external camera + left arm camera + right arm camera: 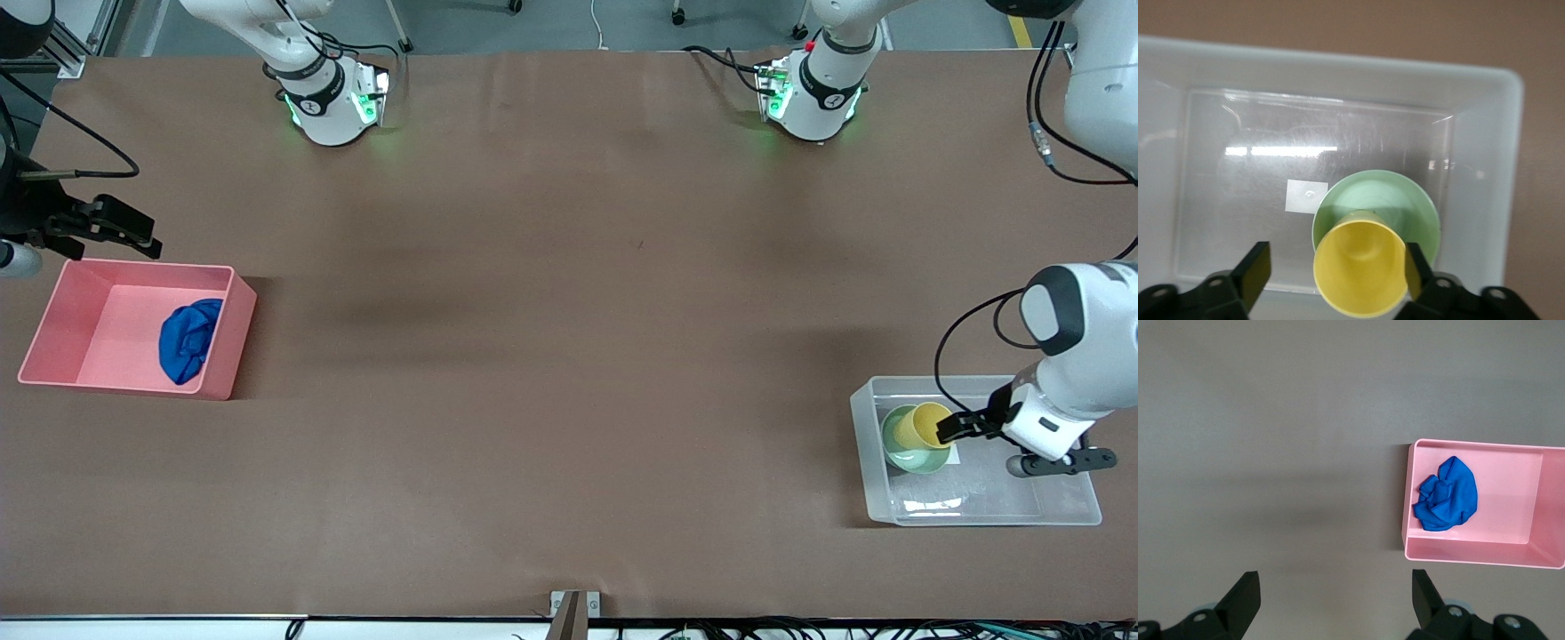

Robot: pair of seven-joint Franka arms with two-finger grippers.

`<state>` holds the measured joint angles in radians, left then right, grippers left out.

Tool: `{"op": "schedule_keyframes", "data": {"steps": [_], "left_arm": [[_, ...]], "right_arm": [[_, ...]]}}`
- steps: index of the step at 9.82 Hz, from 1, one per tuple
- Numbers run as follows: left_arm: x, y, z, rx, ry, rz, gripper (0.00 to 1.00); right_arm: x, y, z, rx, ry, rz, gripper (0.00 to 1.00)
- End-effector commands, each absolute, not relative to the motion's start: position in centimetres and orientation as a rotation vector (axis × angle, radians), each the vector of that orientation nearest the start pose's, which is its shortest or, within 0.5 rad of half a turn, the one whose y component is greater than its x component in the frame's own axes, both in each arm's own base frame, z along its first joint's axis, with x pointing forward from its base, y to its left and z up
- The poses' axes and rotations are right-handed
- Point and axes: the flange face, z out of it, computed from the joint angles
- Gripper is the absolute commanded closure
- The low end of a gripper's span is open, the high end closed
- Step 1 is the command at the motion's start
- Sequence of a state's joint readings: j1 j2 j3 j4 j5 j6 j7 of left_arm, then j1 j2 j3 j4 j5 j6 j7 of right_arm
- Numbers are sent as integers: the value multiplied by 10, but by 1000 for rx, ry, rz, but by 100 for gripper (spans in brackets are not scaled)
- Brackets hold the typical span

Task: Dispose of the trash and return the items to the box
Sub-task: 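Open the left gripper and release the yellow cup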

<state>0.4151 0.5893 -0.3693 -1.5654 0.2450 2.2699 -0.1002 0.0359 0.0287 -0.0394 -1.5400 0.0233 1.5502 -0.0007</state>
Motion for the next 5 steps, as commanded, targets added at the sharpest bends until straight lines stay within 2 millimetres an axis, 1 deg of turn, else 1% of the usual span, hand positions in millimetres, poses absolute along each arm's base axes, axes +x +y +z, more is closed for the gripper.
{"op": "schedule_keyframes", "data": {"steps": [1,2,3,4,5], "left_arm": [[694,53,378,-3104,-59,-226,0],[685,50,408,-3092,-51,-212,0],[672,45,437,-3095,-76,-161,0],[663,42,462,-3109,-116,-144,0],[654,37,489,-3099,-115,-127,0]], "right_arm": [[561,-1,623,-3113,16,24,0],[561,-1,623,-3113,16,21,0],[562,-1,622,-3112,19,24,0],[561,-2,623,-3113,19,19,0],[561,-2,623,-3113,19,19,0]]}}
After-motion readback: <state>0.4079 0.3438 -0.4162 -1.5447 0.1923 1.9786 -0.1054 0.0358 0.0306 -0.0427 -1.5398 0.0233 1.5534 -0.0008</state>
